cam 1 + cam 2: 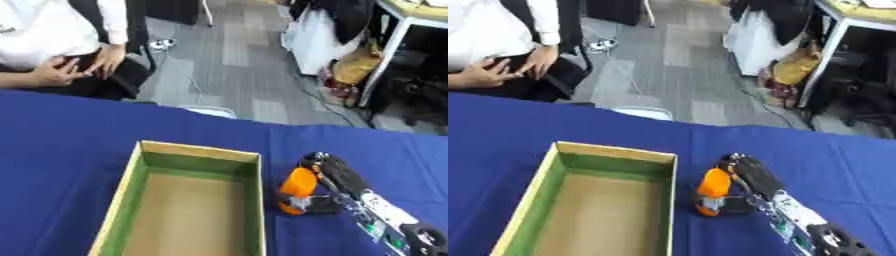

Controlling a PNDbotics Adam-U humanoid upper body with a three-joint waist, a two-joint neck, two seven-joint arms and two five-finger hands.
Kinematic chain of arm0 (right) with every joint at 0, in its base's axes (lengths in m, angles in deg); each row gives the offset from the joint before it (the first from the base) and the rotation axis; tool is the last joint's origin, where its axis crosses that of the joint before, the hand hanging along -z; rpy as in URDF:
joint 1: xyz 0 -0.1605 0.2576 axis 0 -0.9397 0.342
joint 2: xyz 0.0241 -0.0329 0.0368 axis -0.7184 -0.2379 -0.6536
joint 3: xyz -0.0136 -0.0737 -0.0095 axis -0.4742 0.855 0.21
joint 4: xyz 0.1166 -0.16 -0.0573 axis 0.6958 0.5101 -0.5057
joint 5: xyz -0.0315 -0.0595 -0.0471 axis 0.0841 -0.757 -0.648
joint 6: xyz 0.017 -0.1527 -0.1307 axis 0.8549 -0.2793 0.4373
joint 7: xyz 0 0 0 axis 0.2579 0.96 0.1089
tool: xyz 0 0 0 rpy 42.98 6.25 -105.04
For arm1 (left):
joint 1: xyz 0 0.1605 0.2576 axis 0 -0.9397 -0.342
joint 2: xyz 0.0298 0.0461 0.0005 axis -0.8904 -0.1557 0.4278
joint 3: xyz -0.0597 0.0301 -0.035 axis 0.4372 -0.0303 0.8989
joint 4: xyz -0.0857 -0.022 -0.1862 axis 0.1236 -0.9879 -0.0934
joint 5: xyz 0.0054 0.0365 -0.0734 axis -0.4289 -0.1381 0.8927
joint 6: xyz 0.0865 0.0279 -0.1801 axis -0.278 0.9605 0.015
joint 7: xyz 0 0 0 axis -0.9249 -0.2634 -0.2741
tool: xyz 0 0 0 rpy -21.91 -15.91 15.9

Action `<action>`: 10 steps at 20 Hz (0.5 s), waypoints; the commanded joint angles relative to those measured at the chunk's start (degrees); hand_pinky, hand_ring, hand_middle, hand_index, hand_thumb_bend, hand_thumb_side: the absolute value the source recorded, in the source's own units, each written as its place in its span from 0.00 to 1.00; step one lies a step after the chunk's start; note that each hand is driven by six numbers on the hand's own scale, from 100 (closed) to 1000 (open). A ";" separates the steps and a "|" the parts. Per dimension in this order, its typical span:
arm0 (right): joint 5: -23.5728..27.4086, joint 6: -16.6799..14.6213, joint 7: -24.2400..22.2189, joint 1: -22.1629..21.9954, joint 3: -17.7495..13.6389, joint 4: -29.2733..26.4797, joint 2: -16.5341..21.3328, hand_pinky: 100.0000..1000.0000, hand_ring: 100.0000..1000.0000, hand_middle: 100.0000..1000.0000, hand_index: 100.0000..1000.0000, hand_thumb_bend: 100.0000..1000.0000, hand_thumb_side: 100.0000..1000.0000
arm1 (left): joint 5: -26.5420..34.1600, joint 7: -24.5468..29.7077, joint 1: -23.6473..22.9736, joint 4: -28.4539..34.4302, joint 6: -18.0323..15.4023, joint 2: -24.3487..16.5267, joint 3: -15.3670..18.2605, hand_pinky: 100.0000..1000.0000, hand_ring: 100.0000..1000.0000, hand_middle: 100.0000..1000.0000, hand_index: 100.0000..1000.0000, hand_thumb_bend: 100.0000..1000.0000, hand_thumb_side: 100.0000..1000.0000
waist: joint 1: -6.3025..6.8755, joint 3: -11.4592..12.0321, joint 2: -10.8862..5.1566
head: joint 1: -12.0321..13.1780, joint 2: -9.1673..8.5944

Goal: Pick up objects on the table and place them in the box.

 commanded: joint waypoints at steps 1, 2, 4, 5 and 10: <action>-0.77 -0.23 6.17 0.31 -0.43 -1.03 1.11 0.00 0.00 0.00 0.09 0.42 0.64 | 0.20 0.15 0.83 0.83 -0.17 -0.37 0.22 1.00 0.93 0.96 0.98 0.29 0.88 | 0.39 -0.18 -0.92 | -0.60 -0.44; -1.11 -0.32 7.63 0.26 -0.31 -0.91 1.03 0.00 0.00 0.00 0.06 0.41 0.65 | 0.19 0.14 0.82 0.83 -0.21 -0.40 0.23 1.00 0.93 0.95 0.98 0.28 0.88 | 0.42 -0.22 -0.91 | -0.59 -0.41; -1.85 -0.55 10.03 0.23 -0.13 -0.81 0.79 0.00 0.00 0.00 0.04 0.38 0.65 | 0.16 0.13 0.79 0.83 -0.32 -0.50 0.25 1.00 0.93 0.95 0.98 0.28 0.88 | 0.51 -0.35 -0.88 | -0.53 -0.38; -2.37 -0.68 11.06 0.24 -0.06 -0.81 0.70 0.00 0.00 0.00 0.02 0.35 0.63 | 0.13 0.14 0.75 0.83 -0.40 -0.56 0.26 1.00 0.93 0.95 0.97 0.28 0.88 | 0.57 -0.45 -0.85 | -0.48 -0.38; -3.06 -0.62 11.81 0.20 0.37 -0.55 0.85 0.00 0.00 0.00 0.01 0.23 0.55 | -0.02 0.05 0.55 0.83 -0.64 -0.83 0.39 1.00 0.93 0.95 0.97 0.28 0.88 | 0.81 -0.85 -0.82 | -0.49 -0.03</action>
